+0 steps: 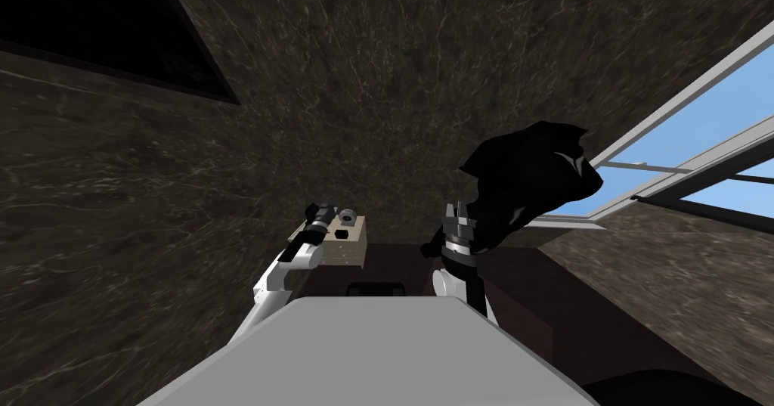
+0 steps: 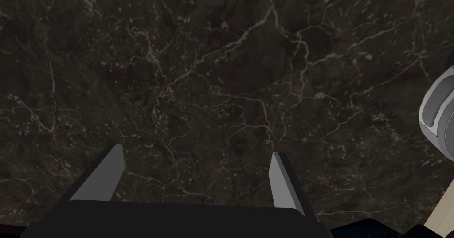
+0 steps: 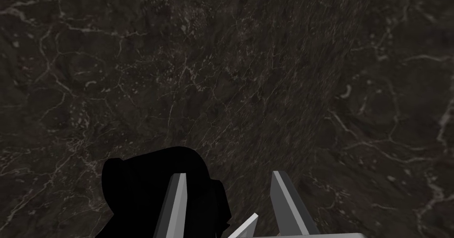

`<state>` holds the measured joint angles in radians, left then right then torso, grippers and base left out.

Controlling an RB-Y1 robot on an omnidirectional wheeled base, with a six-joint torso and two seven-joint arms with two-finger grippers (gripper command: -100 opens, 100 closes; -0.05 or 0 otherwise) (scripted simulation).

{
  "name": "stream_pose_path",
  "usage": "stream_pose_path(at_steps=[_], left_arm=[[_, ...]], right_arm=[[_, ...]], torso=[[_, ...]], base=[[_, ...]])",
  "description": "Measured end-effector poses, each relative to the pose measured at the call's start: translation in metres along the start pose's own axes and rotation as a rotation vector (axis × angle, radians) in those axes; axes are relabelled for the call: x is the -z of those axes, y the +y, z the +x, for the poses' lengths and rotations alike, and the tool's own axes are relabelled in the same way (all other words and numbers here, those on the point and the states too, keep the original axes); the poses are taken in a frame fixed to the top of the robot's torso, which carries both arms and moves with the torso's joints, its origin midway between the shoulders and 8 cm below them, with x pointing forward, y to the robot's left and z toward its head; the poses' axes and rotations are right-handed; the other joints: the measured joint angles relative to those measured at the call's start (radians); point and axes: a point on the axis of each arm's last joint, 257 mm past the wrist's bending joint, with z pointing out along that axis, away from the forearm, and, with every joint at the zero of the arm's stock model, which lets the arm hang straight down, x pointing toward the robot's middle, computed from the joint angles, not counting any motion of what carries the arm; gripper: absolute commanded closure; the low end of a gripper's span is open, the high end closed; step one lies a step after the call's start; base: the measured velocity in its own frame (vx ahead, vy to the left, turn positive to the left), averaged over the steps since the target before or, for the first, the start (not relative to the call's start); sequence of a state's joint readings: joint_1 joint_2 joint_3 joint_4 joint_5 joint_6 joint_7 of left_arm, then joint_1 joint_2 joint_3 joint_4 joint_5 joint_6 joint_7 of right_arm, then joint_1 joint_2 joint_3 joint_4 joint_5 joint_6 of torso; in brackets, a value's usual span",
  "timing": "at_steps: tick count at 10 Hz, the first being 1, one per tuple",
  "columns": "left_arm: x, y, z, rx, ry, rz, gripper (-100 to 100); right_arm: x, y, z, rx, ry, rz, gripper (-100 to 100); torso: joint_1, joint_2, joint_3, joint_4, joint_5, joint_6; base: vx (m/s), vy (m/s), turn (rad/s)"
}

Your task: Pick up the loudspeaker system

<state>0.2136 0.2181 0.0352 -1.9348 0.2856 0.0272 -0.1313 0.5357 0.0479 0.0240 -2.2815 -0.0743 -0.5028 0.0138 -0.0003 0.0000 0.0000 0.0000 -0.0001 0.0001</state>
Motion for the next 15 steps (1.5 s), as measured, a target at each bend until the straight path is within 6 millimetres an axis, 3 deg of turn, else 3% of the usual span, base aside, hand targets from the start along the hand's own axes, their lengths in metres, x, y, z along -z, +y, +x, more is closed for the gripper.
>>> stream_pose_path(at_steps=[8, 11, 15], left_arm=[[-0.014, 0.103, 0.008, -0.012, 0.058, -0.309, -100], [-0.012, 0.148, 0.001, -0.015, 0.072, -0.442, -100], [-0.006, 0.185, -0.002, -0.018, 0.091, -0.575, -100]], right_arm=[[0.0, 0.0, 0.0, 0.0, 0.0, 0.0, 0], [0.0, 0.0, 0.0, 0.0, 0.0, 0.0, 0], [0.0, 0.0, 0.0, 0.0, 0.0, 0.0, 0]], torso=[[-0.001, -0.001, -0.001, 0.0, 0.0, 0.0], [0.0, -0.001, -0.001, 0.0, 0.0, 0.0], [-0.001, -0.002, -0.001, 0.0, 0.0, 0.0]], base=[[0.004, -0.009, -0.003], [0.013, -0.008, -0.008], [0.021, -0.011, -0.019]])
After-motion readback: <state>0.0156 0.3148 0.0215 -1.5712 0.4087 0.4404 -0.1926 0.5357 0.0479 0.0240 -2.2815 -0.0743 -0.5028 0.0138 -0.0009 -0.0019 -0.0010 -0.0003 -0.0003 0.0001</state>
